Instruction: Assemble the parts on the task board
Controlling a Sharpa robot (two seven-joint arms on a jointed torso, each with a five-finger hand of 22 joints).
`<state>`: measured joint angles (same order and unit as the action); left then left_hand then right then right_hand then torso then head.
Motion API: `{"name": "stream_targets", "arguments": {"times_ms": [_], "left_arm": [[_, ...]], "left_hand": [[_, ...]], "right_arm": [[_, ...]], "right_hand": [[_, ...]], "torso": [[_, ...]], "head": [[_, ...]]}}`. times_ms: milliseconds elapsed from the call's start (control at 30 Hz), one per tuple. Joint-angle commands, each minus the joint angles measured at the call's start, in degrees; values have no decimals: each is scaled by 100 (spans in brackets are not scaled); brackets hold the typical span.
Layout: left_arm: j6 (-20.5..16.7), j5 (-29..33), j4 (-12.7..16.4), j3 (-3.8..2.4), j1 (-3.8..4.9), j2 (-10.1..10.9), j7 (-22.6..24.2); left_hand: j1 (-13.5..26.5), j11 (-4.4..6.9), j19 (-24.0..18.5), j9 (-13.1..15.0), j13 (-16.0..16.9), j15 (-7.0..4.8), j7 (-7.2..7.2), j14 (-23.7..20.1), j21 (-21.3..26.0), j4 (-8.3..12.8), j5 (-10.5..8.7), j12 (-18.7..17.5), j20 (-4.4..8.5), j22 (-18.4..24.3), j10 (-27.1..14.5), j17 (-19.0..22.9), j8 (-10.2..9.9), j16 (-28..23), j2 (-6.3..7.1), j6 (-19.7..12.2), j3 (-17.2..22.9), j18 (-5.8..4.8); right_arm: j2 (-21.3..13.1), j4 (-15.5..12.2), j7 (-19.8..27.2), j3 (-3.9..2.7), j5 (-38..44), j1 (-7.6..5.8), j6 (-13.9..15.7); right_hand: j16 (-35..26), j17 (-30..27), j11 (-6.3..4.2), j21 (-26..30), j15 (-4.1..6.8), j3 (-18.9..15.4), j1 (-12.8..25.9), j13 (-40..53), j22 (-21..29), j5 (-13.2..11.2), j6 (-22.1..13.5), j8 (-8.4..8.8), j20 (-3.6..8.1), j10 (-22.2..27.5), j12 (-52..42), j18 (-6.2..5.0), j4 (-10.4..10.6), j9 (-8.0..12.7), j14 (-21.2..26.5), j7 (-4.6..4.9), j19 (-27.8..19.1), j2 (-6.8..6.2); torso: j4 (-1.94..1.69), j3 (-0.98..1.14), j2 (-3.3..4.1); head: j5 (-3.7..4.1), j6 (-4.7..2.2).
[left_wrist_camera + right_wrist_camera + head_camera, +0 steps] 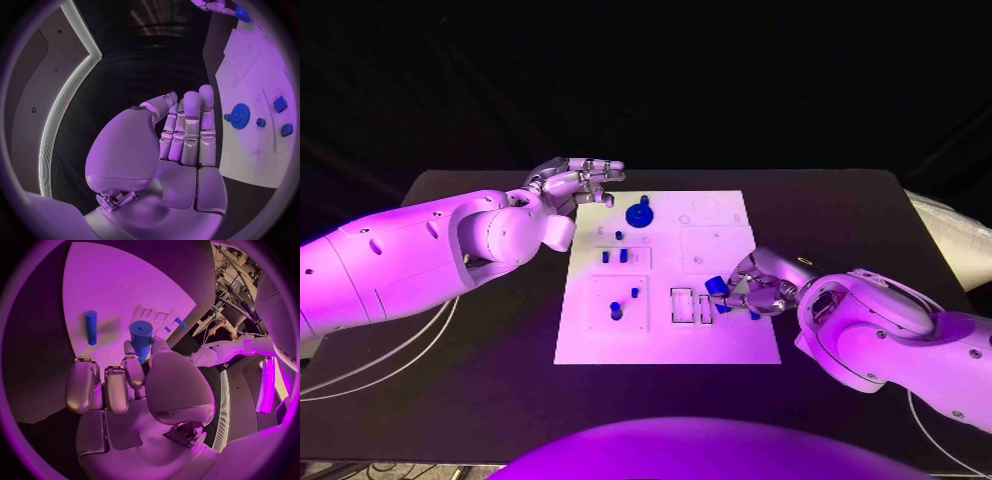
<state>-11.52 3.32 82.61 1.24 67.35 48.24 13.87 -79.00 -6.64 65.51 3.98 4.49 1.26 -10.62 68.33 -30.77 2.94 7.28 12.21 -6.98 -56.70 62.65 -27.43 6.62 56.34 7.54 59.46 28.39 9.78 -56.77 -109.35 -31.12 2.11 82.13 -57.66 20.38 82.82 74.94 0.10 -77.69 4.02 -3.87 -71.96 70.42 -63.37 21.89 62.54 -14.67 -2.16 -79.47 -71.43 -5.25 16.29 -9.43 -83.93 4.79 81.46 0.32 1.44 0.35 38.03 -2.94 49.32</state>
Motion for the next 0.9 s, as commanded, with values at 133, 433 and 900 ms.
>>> {"name": "stream_targets", "arguments": {"times_ms": [133, 433, 900], "left_arm": [[128, -25, 7, -3, -2, -10, 11], [147, -26, 16, -3, -3, -11, -9], [162, -56, 20, -3, -3, -15, -13]], "left_hand": [[-5, 13, -38, -4, -3, 4, -11, -51, 34, 12, -5, 37, 11, 5, -34, 5, 37, -25, -62, -7, -34, 65], [-5, 12, -39, -5, -5, 4, -12, -53, 38, 16, -4, 43, 11, 7, -43, 11, 38, -25, -63, -12, -39, 66], [-6, 12, -39, -5, -5, 4, -12, -53, 38, 18, -4, 44, 11, 8, -46, 12, 38, -25, -63, -14, -40, 66]], "right_arm": [[144, -3, 118, -4, -356, -6, -132], [417, 109, -12, -5, -476, -8, -613], [629, 255, -109, -5, -326, -9, -479]], "right_hand": [[16, 128, -71, -26, 47, -44, -71, -24, -17, 60, 108, -13, 34, -84, 40, 37, 11, -224, -382, -94, -6, 140], [18, 133, -79, -23, 54, -179, 156, -68, -18, 31, 129, -13, 43, -81, 137, 38, 33, -325, -380, -105, -5, 232], [-24, 67, -93, -5, 64, -587, 629, -96, 0, -637, 128, -10, 54, -66, 294, 35, 34, -538, -364, -124, -16, 298]], "torso": [[-10, -5, 6], [-10, -7, 7], [-6, -5, 2]], "head": [[-6, 7], [-32, 24], [-52, 37]]}}
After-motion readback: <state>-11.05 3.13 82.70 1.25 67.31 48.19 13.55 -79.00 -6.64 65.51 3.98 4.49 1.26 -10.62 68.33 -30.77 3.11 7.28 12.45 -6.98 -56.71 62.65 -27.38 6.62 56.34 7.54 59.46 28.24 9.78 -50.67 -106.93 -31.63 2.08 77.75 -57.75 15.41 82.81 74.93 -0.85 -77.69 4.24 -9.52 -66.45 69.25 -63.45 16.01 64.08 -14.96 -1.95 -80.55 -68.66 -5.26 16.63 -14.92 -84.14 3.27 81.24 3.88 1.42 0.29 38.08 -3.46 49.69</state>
